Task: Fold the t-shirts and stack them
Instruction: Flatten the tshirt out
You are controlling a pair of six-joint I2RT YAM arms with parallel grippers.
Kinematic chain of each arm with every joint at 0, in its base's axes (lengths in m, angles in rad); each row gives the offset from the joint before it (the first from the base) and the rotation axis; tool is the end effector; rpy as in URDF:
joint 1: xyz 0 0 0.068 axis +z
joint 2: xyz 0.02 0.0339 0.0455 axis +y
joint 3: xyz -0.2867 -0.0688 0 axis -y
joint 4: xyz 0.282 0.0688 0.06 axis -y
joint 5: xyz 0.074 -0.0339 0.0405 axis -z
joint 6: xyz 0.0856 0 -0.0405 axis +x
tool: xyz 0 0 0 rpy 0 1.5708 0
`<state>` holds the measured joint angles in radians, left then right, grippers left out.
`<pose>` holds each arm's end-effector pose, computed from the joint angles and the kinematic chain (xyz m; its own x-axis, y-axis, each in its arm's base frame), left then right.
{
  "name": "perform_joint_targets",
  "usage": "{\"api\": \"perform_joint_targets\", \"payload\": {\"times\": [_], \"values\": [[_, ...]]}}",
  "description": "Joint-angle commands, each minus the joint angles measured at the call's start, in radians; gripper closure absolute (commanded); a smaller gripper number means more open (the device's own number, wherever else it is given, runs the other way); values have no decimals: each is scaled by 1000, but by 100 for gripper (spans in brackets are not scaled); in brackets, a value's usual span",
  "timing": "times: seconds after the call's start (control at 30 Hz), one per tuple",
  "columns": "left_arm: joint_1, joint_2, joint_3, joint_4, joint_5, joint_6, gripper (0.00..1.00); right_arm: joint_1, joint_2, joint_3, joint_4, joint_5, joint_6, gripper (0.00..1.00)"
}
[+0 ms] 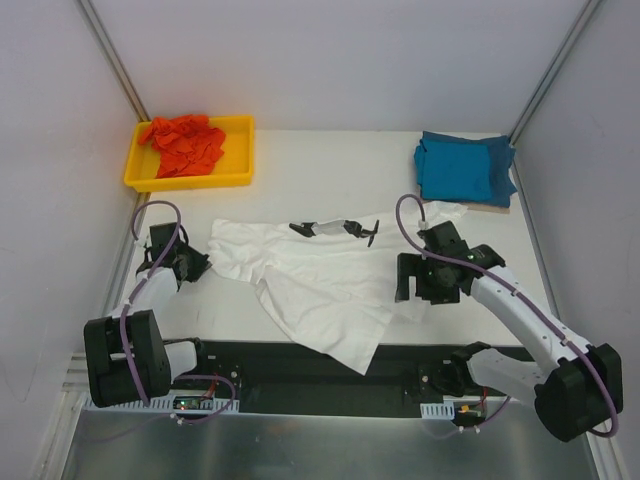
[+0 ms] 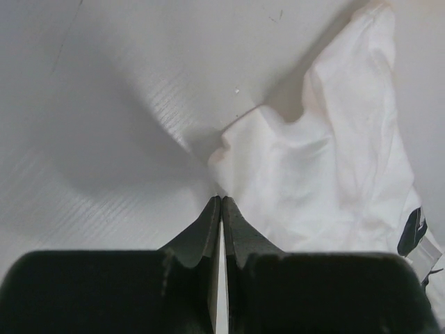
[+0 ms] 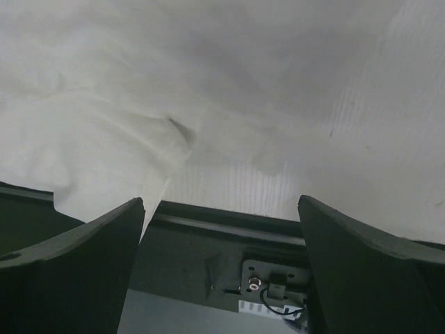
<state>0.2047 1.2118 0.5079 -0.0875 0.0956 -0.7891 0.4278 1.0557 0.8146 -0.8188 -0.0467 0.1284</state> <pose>0.2807 0.0499 0.1319 -0.3937 -0.8033 -0.4470 -0.5906 0.5936 -0.5467 0.2212 0.1052 0.2148 -0.8429 -0.2437 -0.4797 -0.3300 0.9384 0.1030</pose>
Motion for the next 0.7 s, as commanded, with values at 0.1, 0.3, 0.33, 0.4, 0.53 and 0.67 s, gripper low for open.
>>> {"api": "perform_joint_targets", "payload": {"times": [0.1,0.3,0.33,0.4,0.53,0.67], "values": [[6,-116,-46,-8,-10,39,100,40,35,-152,-13,-12,183,0],[6,-152,-54,-8,-7,54,100,40,105,-169,64,25,221,26],[7,-156,-54,-6,-4,59,100,40,118,-172,84,24,224,27],[5,-172,-55,-6,-4,73,100,40,159,-170,93,34,223,30],[5,-210,-62,-8,-13,86,100,40,214,-167,128,41,215,37],[7,-256,-63,-9,-22,96,100,40,262,-173,148,76,217,46]]}}
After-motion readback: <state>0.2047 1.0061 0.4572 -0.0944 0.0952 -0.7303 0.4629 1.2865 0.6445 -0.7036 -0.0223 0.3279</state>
